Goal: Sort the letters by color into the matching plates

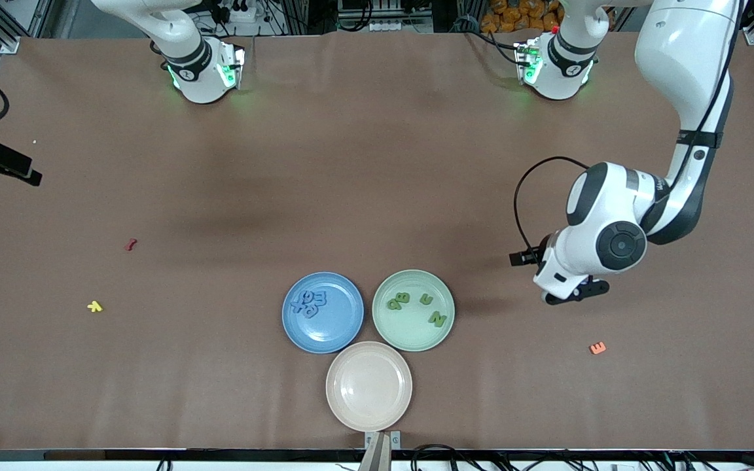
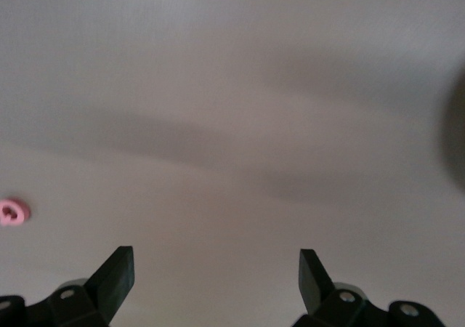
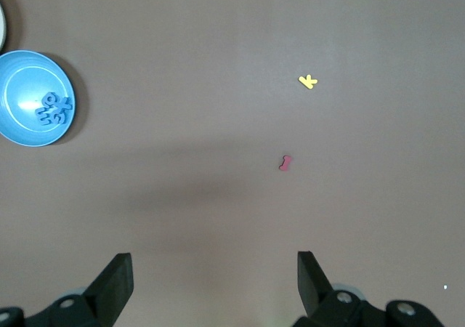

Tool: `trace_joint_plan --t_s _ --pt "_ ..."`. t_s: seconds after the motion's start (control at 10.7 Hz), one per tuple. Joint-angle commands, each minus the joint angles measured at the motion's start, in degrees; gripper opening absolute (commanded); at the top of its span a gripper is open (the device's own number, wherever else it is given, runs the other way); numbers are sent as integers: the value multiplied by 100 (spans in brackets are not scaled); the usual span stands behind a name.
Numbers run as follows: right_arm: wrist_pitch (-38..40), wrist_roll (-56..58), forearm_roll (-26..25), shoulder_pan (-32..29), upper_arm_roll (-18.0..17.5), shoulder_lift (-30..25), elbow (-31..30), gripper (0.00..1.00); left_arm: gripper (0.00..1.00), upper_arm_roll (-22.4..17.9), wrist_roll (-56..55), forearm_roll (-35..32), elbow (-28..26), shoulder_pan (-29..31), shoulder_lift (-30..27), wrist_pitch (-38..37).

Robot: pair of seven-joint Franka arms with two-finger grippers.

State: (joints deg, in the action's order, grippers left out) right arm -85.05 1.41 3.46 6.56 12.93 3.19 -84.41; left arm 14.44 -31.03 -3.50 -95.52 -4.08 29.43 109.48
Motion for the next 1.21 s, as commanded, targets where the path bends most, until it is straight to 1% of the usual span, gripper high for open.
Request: trace_joint_plan --t_s 0.0,0.28,0.47,0.56,0.84,0.93,1.12 --pt "85 -237 -144 65 -45 -38 48 100 100 59 9 166 -1239 161 -709 39" --pt "24 -255 -143 82 -53 -38 30 100 100 76 26 236 -2345 153 -1105 30" --pt "-11 -255 -143 109 -53 -38 21 100 100 85 26 236 -3066 162 -1683 21" --pt "-38 -255 -143 117 -53 -21 30 100 100 85 44 236 -3235 162 -1938 -101" --pt "-143 -246 -143 109 -53 32 13 100 100 85 79 236 -3018 171 -2396 -926" --pt "-178 -246 -143 109 -53 49 13 100 100 77 96 236 -2747 197 -2528 -1198" --pt "-222 -246 -143 117 -53 67 13 100 100 7 176 175 -1730 233 -2355 -1595"
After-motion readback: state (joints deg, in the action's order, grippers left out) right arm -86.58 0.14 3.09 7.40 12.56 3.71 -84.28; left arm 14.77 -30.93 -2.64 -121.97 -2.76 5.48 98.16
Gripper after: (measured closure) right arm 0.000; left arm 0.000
